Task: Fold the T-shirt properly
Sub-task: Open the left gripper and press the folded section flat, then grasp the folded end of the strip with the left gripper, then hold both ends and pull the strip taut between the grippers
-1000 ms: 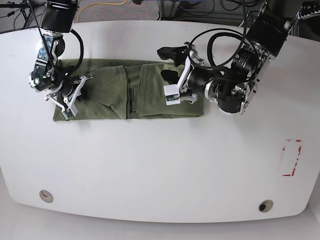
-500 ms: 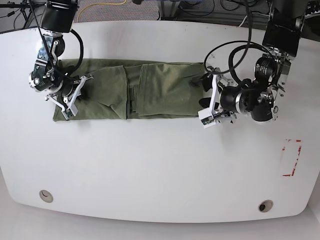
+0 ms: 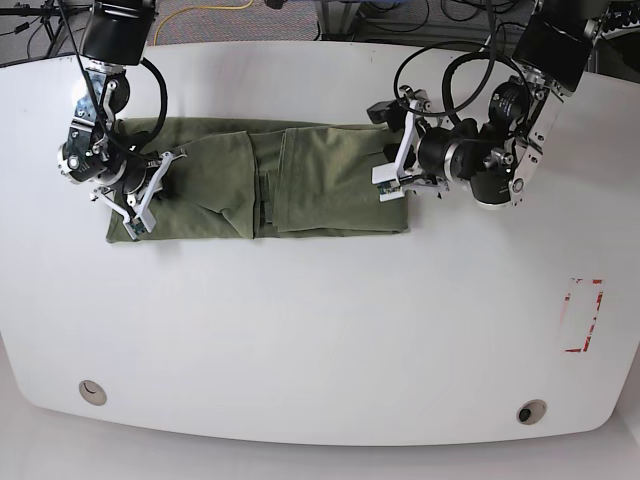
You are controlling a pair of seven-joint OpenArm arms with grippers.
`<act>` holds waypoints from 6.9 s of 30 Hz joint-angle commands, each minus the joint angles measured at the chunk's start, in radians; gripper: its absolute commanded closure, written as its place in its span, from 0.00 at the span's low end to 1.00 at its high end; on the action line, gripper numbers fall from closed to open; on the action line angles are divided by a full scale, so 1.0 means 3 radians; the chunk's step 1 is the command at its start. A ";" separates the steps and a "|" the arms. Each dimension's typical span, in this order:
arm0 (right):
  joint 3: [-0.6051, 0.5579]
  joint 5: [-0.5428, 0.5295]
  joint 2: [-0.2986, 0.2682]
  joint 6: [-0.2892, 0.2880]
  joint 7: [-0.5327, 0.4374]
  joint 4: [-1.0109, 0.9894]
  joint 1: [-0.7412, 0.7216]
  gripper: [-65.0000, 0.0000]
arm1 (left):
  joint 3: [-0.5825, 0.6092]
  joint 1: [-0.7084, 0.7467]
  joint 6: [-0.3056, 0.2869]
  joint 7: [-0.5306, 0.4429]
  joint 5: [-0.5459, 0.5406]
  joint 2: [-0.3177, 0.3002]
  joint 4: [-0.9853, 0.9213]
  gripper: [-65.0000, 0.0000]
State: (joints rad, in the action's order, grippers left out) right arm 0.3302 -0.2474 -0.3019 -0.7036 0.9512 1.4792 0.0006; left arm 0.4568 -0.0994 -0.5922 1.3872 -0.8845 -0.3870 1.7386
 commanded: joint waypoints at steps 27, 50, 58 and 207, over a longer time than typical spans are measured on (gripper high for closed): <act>0.0022 -0.0027 -0.0045 0.0018 -0.0012 0.0059 -0.0030 0.95 | -0.0282 -0.0254 0.0069 -0.0013 -0.0645 -0.0339 0.0268 0.40; 0.0022 -0.0017 -0.0045 0.0018 -0.0012 0.0059 -0.0030 0.95 | -0.0098 -0.0173 0.0309 -0.0233 0.0128 -0.0134 -0.0177 0.40; 0.0022 -0.0006 -0.0045 0.0018 -0.0012 0.0059 -0.0030 0.95 | 0.0203 -0.0157 0.0309 -0.0295 0.0107 -0.0139 -0.0213 0.40; 0.2416 -0.1239 0.0508 0.0018 0.1484 -0.0192 -0.0741 0.12 | -0.0574 -0.0275 -0.0130 -0.1011 0.1007 -0.0088 -0.1287 0.92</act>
State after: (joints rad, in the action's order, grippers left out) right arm 1.0565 -0.5922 -0.1284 -0.6952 1.4143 1.4113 -0.2127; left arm 0.2852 -0.1825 -0.6369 1.0409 -0.6369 -0.3965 1.3518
